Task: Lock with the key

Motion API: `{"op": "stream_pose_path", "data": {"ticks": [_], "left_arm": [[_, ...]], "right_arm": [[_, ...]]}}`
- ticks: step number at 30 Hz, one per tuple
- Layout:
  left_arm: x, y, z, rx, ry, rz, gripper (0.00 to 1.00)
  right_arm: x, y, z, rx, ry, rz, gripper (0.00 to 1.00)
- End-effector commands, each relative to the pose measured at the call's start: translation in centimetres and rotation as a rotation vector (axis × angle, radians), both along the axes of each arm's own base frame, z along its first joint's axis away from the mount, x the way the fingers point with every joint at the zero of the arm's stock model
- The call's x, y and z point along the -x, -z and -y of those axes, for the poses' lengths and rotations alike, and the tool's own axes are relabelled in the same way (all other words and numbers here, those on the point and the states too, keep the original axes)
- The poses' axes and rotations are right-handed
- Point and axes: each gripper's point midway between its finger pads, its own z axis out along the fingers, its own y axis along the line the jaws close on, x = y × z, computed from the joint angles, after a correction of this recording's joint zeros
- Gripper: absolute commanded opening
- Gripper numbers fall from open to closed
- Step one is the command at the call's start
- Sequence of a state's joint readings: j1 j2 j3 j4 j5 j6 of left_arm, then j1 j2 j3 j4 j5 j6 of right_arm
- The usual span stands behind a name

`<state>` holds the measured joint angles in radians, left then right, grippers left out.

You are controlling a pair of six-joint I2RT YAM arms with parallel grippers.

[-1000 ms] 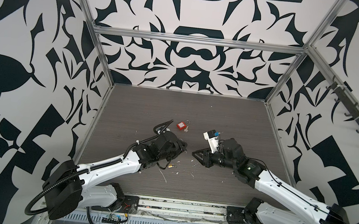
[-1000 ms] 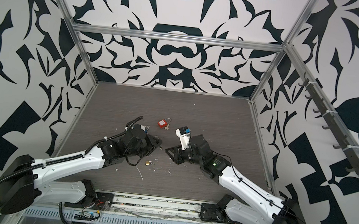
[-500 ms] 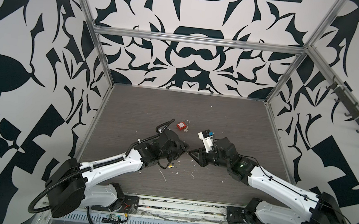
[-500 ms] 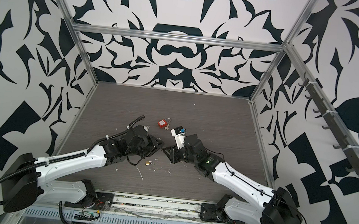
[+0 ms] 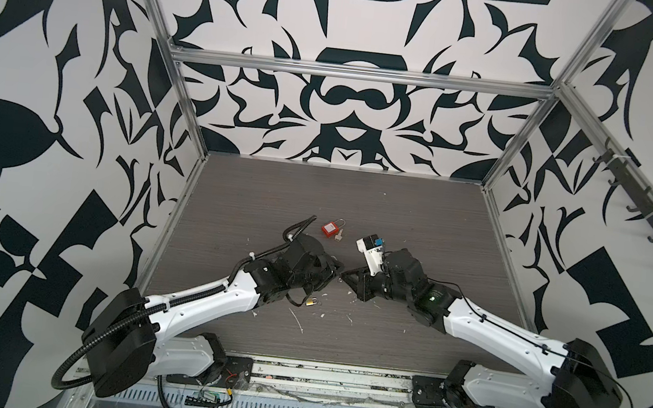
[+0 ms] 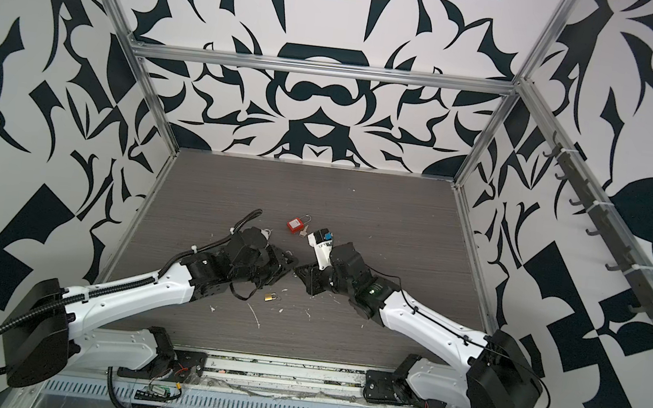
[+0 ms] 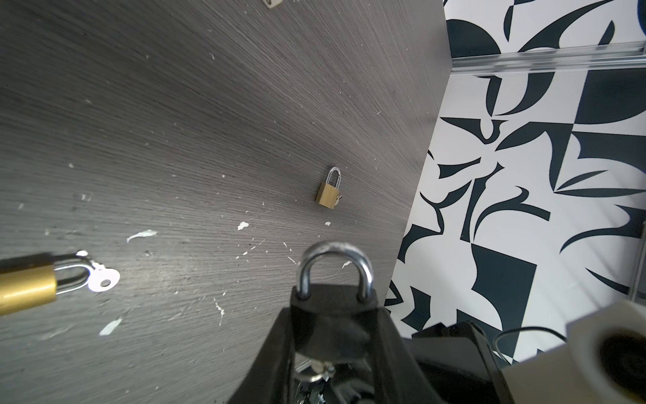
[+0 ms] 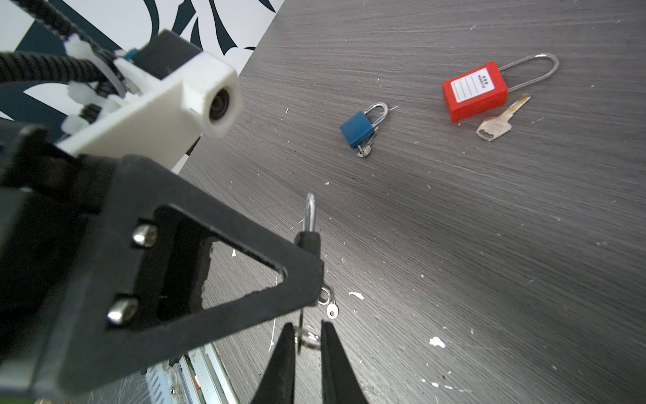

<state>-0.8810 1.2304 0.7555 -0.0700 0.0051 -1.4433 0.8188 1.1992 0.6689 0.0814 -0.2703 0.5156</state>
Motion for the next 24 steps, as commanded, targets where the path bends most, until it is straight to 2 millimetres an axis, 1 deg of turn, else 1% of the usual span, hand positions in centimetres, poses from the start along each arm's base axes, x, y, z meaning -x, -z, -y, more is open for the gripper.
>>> {"op": "stream_pose_path", "data": {"ticks": [1,8,11,17,21,24], "left_arm": [[-0.5,-1.5,0.5,0.034,0.0,0.02,0.0],[-0.5,-1.4,0.5,0.036,0.006,0.015,0.0],[-0.5,-1.5,0.5,0.036,0.007,0.017,0.0],[-1.1,-1.7,0.1,0.044,-0.016,0.025,0.0],[-2.4,-2.1,-0.6,0.044,-0.057,0.053,0.0],[-4.4,-2.6,-2.2,0.034,-0.12,0.092,0.0]], "right_arm": [[-0.6,-2.7,-1.1,-0.061,-0.01,0.063,0.14],[-0.8,-2.3,-1.3,-0.055,-0.012,0.058,0.06],[-0.8,-2.1,-1.4,-0.052,-0.012,0.056,0.01],[-0.5,-1.8,-1.4,-0.052,-0.018,0.044,0.0],[0.1,-1.4,-1.1,-0.055,-0.023,0.023,0.0],[1.1,-0.7,-0.6,-0.056,-0.027,-0.003,0.0]]}}
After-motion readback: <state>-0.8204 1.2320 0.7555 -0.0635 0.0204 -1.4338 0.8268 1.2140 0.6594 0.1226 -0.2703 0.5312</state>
